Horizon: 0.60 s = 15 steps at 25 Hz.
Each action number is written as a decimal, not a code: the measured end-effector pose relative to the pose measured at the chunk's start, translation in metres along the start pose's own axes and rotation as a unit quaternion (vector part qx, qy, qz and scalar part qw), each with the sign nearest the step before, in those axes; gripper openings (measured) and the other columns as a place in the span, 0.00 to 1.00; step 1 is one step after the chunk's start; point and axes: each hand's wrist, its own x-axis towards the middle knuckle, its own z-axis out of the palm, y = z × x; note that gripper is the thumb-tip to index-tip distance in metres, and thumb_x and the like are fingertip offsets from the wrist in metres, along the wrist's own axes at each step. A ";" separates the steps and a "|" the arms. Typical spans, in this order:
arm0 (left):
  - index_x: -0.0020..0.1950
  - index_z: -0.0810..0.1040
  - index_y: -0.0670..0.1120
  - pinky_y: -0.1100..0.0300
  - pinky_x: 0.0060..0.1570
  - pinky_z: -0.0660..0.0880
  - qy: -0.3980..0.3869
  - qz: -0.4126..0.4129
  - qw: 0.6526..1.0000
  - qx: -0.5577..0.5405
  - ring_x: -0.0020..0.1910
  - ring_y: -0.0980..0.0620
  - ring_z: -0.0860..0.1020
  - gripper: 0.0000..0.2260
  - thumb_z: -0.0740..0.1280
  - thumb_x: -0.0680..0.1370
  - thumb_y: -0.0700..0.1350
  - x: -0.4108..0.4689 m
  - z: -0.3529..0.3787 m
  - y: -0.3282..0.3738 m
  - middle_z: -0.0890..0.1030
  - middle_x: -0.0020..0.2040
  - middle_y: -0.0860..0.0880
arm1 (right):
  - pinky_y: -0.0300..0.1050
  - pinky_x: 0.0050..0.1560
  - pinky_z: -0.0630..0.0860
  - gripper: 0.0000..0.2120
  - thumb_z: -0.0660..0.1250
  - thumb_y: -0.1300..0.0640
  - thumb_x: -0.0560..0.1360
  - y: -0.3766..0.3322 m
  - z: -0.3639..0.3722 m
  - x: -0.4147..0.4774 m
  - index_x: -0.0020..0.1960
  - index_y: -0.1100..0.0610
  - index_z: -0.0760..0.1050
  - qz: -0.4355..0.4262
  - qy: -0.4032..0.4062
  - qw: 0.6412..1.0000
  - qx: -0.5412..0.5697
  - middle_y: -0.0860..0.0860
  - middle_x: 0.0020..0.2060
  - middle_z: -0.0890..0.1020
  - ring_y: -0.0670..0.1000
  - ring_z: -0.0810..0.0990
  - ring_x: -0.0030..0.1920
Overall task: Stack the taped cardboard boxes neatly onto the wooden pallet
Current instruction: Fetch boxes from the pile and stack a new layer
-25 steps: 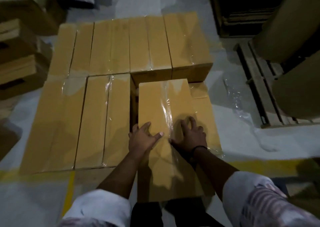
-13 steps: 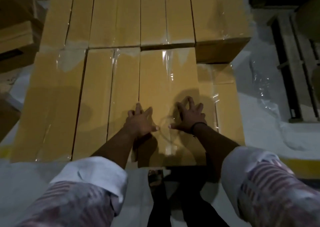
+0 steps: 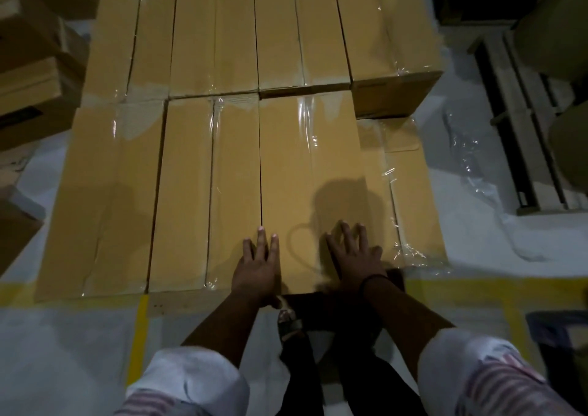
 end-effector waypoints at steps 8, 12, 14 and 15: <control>0.83 0.35 0.46 0.41 0.70 0.71 0.047 -0.003 0.999 0.020 0.80 0.30 0.43 0.61 0.81 0.70 0.47 -0.008 0.005 0.006 0.32 0.81 0.39 | 0.69 0.66 0.67 0.50 0.68 0.33 0.72 0.009 0.020 -0.025 0.80 0.43 0.38 -0.008 0.049 0.999 -0.017 0.53 0.79 0.32 0.66 0.35 0.78; 0.83 0.35 0.46 0.41 0.69 0.72 0.050 0.001 0.999 0.017 0.80 0.30 0.44 0.61 0.81 0.70 0.48 -0.007 0.006 0.004 0.34 0.82 0.39 | 0.68 0.65 0.68 0.46 0.67 0.36 0.75 0.009 0.026 -0.024 0.80 0.42 0.41 0.002 0.063 0.998 -0.019 0.52 0.80 0.34 0.66 0.37 0.79; 0.83 0.36 0.47 0.41 0.69 0.72 0.055 0.002 0.998 0.018 0.81 0.30 0.45 0.61 0.81 0.69 0.49 -0.006 0.006 0.002 0.35 0.82 0.39 | 0.67 0.64 0.70 0.45 0.67 0.37 0.75 0.009 0.025 -0.023 0.80 0.42 0.41 0.000 0.066 0.998 -0.023 0.53 0.80 0.35 0.67 0.38 0.78; 0.83 0.36 0.47 0.41 0.69 0.72 0.057 0.002 0.998 0.020 0.81 0.31 0.46 0.61 0.82 0.69 0.50 -0.006 0.005 0.000 0.36 0.82 0.39 | 0.67 0.64 0.70 0.45 0.67 0.37 0.75 0.010 0.023 -0.022 0.80 0.41 0.41 -0.003 0.066 0.997 -0.027 0.53 0.80 0.35 0.67 0.38 0.78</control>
